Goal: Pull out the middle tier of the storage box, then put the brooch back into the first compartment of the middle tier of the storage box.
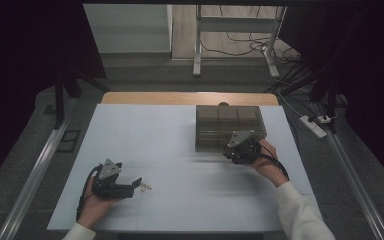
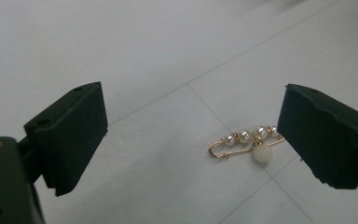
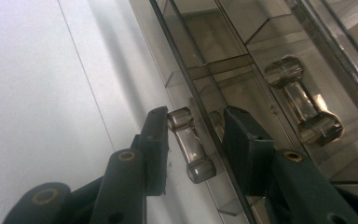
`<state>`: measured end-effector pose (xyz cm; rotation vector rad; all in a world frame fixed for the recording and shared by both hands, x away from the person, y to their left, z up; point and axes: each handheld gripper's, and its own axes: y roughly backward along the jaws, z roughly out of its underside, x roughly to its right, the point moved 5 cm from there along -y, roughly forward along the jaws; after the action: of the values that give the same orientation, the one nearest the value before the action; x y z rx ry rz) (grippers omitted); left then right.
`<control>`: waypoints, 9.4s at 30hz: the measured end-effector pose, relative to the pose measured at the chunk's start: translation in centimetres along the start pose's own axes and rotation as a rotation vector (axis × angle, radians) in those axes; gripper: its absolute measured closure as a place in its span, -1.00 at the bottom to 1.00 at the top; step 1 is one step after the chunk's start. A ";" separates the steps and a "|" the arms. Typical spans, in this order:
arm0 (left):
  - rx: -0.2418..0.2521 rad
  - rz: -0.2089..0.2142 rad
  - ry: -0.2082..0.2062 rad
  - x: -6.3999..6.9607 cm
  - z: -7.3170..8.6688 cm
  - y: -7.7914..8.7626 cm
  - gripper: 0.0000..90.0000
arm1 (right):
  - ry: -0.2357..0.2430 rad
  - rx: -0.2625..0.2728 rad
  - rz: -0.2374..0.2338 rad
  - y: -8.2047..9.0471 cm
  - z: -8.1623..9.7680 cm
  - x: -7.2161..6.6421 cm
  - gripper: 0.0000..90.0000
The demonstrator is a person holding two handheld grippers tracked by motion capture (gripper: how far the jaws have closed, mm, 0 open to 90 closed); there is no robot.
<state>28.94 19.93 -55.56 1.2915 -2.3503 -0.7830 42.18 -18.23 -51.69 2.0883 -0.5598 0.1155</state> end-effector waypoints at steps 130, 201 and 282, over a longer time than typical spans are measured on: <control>-0.031 0.022 -0.023 0.4 0.3 -0.3 -0.82 | -0.020 -0.010 -0.093 1.3 0.9 -2.5 0.41; -0.025 0.039 -0.030 0.7 0.3 -0.1 -0.82 | -0.320 0.296 0.035 5.7 5.5 -5.6 -0.37; -0.328 0.192 -0.217 2.0 -3.7 -1.7 -0.78 | -0.350 0.254 0.036 5.4 7.3 -5.8 -0.41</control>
<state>30.97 16.37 -53.58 0.8691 -2.3344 -1.2343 33.69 -24.65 -53.24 2.3633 -0.8290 -0.1709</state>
